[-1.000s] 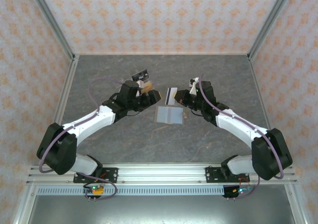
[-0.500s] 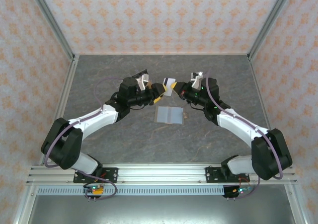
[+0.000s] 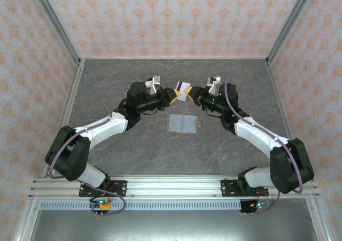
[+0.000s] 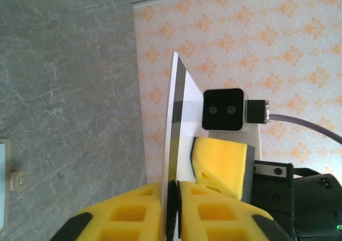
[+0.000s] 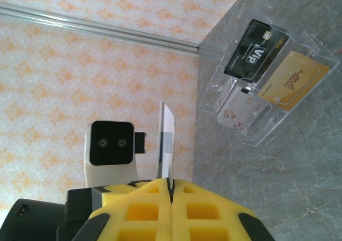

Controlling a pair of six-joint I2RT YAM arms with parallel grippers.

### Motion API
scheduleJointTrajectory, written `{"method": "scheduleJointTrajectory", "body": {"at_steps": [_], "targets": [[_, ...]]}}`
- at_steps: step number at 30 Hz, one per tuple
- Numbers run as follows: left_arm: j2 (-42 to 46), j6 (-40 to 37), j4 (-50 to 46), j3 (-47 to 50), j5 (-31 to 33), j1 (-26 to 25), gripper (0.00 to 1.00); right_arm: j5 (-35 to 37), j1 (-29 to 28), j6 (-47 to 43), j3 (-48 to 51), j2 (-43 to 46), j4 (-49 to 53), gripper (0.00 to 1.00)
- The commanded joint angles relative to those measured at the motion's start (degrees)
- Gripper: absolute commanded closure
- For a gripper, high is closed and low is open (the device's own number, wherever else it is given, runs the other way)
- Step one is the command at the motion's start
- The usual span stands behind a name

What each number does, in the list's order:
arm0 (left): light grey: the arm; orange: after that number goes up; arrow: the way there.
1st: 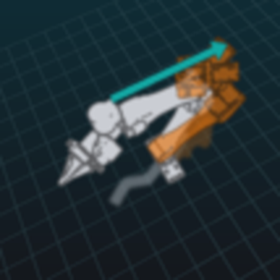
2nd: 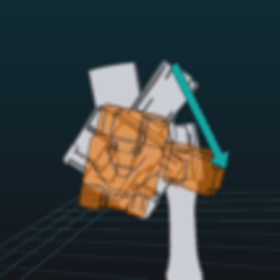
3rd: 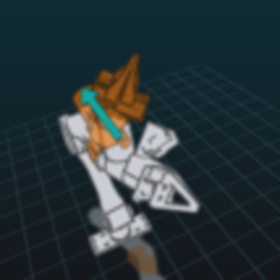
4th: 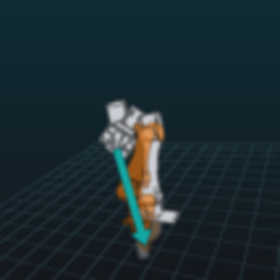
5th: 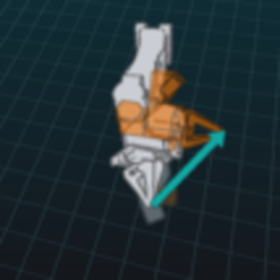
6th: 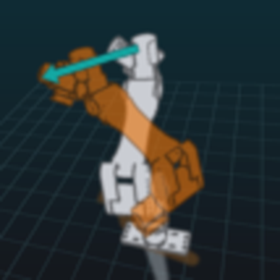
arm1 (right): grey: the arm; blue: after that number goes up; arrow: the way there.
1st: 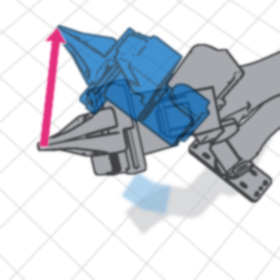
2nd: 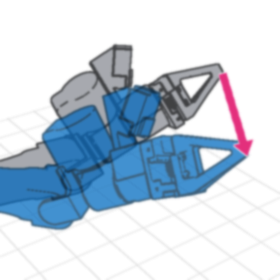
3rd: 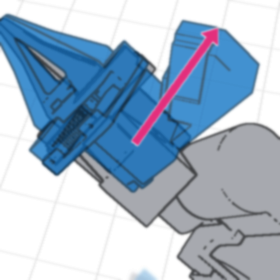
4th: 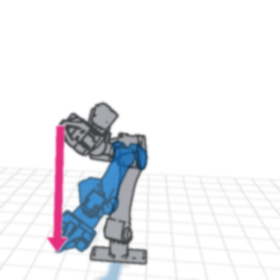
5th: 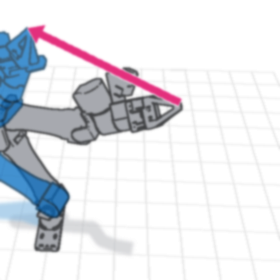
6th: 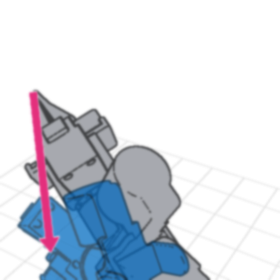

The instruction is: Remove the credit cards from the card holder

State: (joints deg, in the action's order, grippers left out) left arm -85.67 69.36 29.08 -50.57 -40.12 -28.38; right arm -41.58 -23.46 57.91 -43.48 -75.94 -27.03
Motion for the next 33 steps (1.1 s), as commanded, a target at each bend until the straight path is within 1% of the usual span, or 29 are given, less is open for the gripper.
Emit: {"method": "scheduleJointTrajectory", "body": {"at_steps": [1,3,4,6,7,9,11,13,14,17,19,21,23,26,28,31,33], "targets": [[-0.5,-1.2,0.9,-1.2,-0.4,0.3,0.92,-0.5,0.4,-0.2,0.4,0.6,-2.5,1.0],[-0.5,-2.5,-1.0,-1.5,0.0,0.3,0.96,-0.2,0.4,-1.4,0.2,0.6,-0.8,0.99],[-0.4,-3.4,-2.4,-1.7,0.3,0.3,0.97,0.3,0.4,-2.1,0.1,0.8,0.4,0.96],[0.1,-6.1,-5.9,-2.3,1.1,0.4,1.0,2.2,0.4,-4.2,0.1,1.7,4.2,0.82],[0.5,-7.9,-8.5,-2.7,1.8,0.5,1.0,3.7,0.4,-5.6,-0.1,2.2,6.7,0.72],[1.6,-12.8,-15.5,-4.1,4.1,0.6,1.0,6.5,0.4,-8.1,-0.2,3.5,11.3,0.53],[2.9,-19.2,-24.5,-6.0,7.9,0.7,1.0,9.6,0.4,-11.5,-0.8,4.8,15.8,0.37],[3.8,-24.7,-32.7,-8.3,12.7,0.7,1.0,12.8,0.4,-14.6,-1.6,5.6,20.9,0.27],[4.2,-27.4,-36.7,-9.6,14.9,0.6,1.0,14.9,0.4,-16.6,-2.4,5.7,24.2,0.24],[4.4,-33.0,-44.9,-12.6,20.5,0.3,1.0,21.0,0.4,-21.5,-4.4,5.5,32.0,0.17],[4.0,-36.2,-49.5,-14.6,23.9,0.3,1.0,23.7,0.4,-23.9,-4.9,5.1,34.4,0.12],[3.6,-42.2,-51.8,-16.4,25.1,0.3,1.0,25.7,0.4,-25.8,-5.1,4.7,36.1,0.06],[3.2,-47.8,-54.1,-17.9,28.9,0.2,1.0,27.1,0.4,-27.5,-5.2,4.2,37.0,0.01],[2.7,-56.6,-56.0,-19.3,33.5,0.6,1.0,28.2,0.4,-29.5,-5.8,3.0,38.4,0.0],[2.9,-63.4,-55.6,-18.9,35.3,1.2,1.0,28.4,0.4,-30.6,-6.0,2.5,39.0,0.0],[2.7,-72.8,-56.2,-19.0,33.7,3.7,1.0,29.6,0.4,-31.5,-5.7,2.2,39.5,0.0],[2.7,-77.3,-56.6,-19.0,31.9,6.4,1.0,29.9,0.4,-31.9,-5.8,1.9,39.7,0.0]]}}
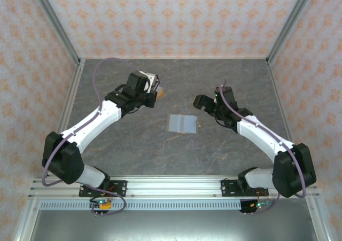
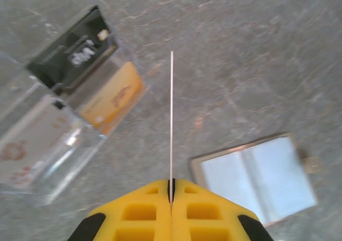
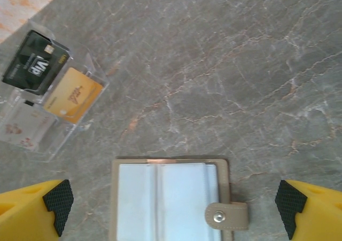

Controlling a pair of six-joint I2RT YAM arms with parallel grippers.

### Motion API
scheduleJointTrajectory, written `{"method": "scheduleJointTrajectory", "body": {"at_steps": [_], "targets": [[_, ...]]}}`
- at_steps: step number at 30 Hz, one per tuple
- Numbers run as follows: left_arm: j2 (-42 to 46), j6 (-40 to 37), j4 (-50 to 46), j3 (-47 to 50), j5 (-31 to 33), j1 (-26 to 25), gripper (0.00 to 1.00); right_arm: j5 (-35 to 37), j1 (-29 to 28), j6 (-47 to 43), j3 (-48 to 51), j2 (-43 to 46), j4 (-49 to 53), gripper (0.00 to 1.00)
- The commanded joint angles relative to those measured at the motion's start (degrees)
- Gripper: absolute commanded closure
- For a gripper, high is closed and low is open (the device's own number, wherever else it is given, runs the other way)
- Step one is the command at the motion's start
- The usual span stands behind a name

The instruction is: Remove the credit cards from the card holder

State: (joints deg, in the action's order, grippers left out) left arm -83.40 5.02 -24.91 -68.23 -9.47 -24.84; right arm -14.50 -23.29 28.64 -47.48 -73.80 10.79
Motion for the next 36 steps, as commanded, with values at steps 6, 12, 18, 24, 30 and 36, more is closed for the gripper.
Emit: {"method": "scheduleJointTrajectory", "body": {"at_steps": [6,12,18,24,30,36], "targets": [[-1.2,-25.6,-4.7,-2.4,-7.4,9.5,1.0,2.0,0.2,-2.6,-1.5,-0.7,1.2,0.01],[-6.1,-35.4,-6.7,-5.4,-5.2,10.9,1.0,0.2,0.2,-2.0,-1.3,-1.3,0.6,0.01],[-10.4,-38.3,-7.0,-7.9,-9.9,14.0,1.0,-1.4,0.2,-1.4,-1.6,-1.9,0.3,0.0],[-13.5,-40.7,-8.1,-9.4,-13.6,17.2,1.0,-2.1,0.2,-1.1,-2.0,-1.8,0.8,0.01],[-15.7,-42.8,-8.3,-10.9,-17.0,19.0,1.0,-4.6,0.2,-0.2,-2.0,-1.1,-1.4,0.01],[-18.8,-46.3,-11.2,-14.3,-14.9,19.4,1.0,-5.3,0.3,0.2,-2.6,0.2,-2.0,0.01]]}}
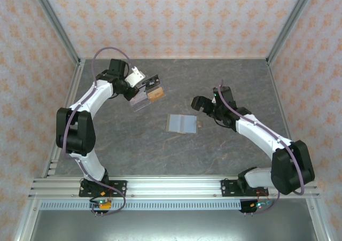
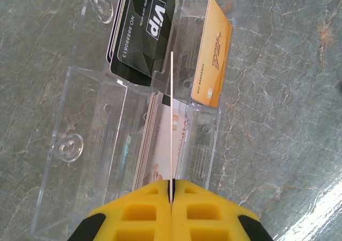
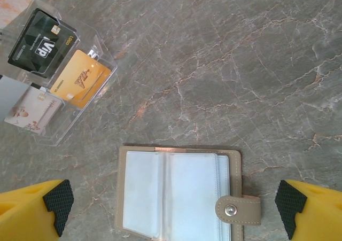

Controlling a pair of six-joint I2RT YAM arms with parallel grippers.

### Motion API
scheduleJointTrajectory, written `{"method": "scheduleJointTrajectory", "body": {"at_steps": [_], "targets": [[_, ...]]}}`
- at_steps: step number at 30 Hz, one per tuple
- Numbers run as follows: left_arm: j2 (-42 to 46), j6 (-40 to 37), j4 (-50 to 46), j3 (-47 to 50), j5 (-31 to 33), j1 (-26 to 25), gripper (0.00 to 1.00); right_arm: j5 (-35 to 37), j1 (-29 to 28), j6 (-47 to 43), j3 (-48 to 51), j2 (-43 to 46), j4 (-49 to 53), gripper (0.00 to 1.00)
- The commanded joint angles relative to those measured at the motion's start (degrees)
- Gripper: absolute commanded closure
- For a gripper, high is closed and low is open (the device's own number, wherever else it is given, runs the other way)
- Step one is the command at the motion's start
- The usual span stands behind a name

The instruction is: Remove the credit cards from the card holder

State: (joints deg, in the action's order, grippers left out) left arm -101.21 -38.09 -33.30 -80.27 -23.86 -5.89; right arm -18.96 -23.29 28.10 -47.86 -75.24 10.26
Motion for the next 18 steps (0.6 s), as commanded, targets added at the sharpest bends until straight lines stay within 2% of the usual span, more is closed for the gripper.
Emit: {"method": "scheduleJointTrajectory", "body": {"at_steps": [1,9,13,18], "targets": [[-1.0,-3.3,-2.5,-2.2,-1.3,0.8,1.0,-1.1,0.3,0.7,-2.4,1.7,-1.1,0.01],[-2.7,-3.7,-1.1,-2.3,-3.9,2.5,1.0,-2.1,0.2,2.4,-2.6,1.8,-1.4,0.01],[-2.8,-4.1,0.3,-1.7,-3.2,2.7,1.0,-2.3,0.2,2.6,-2.6,1.8,-1.7,0.01],[-3.1,-4.6,1.4,-1.7,-2.8,2.8,0.95,-2.1,0.2,2.3,-3.1,2.3,-1.4,0.01]]}}
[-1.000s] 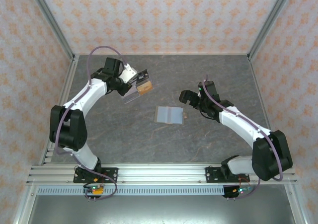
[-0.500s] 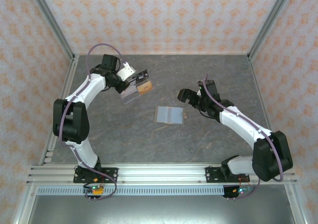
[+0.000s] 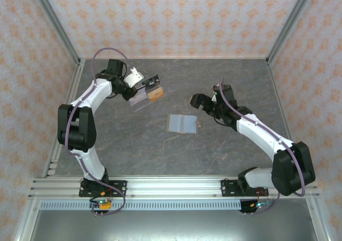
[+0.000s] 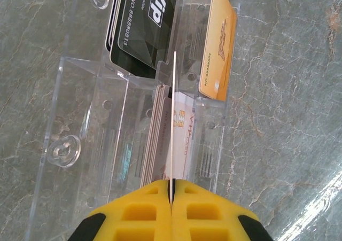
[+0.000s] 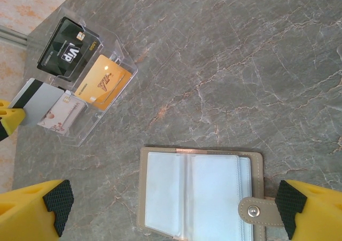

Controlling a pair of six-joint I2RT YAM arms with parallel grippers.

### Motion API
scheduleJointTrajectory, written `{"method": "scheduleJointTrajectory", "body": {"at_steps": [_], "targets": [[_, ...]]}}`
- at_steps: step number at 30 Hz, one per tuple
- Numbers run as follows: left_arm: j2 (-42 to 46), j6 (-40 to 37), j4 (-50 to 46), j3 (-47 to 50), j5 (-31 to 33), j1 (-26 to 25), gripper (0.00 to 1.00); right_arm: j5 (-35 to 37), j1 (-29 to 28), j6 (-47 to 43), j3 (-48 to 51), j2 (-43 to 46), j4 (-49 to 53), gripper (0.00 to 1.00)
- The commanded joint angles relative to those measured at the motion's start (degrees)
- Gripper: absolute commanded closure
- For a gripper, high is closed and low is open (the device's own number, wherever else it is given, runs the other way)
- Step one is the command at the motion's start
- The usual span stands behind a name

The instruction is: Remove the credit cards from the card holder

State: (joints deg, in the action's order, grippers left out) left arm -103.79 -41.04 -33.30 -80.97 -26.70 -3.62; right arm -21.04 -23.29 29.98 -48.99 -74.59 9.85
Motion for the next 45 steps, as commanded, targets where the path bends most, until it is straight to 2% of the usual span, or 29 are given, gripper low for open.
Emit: {"method": "scheduleJointTrajectory", "body": {"at_steps": [1,25,38,45], "targets": [[-0.8,-1.8,1.4,-1.2,0.1,0.7,0.94,-0.1,0.2,0.3,-2.0,1.6,-1.0,0.01],[-3.1,-4.6,-0.7,-2.9,2.6,2.3,0.92,-1.5,0.2,0.9,-1.9,0.1,-1.7,0.01],[-5.3,-5.7,-1.8,-5.1,4.4,2.2,0.81,-2.4,0.2,1.1,-1.7,-0.2,-2.0,0.01],[-5.3,-5.9,-0.5,-4.9,6.7,2.3,0.81,-2.7,0.2,1.3,-1.7,-0.5,-2.3,0.01]]}}
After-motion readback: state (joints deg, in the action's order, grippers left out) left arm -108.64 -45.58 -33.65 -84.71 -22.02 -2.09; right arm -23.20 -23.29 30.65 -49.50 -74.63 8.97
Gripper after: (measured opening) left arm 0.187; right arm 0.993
